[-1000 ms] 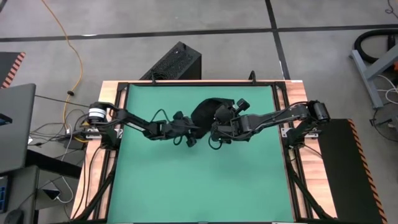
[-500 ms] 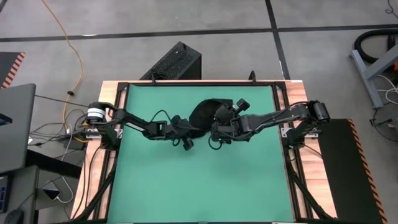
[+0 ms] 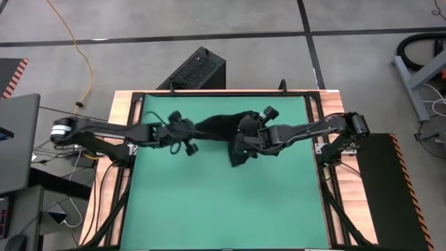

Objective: Roll towel
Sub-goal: Fold the black towel

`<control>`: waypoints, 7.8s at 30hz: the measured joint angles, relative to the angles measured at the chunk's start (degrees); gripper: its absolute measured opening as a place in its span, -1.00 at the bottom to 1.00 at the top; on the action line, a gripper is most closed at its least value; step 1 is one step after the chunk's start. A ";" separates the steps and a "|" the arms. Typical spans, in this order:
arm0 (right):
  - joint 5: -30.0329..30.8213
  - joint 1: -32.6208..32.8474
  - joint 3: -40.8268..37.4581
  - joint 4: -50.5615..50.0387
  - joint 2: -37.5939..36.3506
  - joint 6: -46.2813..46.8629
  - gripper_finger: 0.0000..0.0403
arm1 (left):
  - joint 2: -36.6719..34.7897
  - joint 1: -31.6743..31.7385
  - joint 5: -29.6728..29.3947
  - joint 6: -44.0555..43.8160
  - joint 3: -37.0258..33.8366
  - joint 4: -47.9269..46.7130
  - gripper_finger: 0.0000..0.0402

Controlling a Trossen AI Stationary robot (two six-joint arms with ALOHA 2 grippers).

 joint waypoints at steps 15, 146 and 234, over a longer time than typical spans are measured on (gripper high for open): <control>6.81 2.00 17.72 -0.14 -0.02 -20.03 -0.99 | -8.14 1.80 -8.28 11.15 24.92 -33.27 -1.00; -6.11 -5.92 17.94 -33.14 18.58 10.72 -0.99 | 33.54 42.37 43.47 40.54 10.11 -0.28 -0.19; -8.25 9.28 18.83 -39.35 18.05 25.39 -0.99 | -13.62 -1.69 14.63 -4.07 10.04 -41.28 -1.00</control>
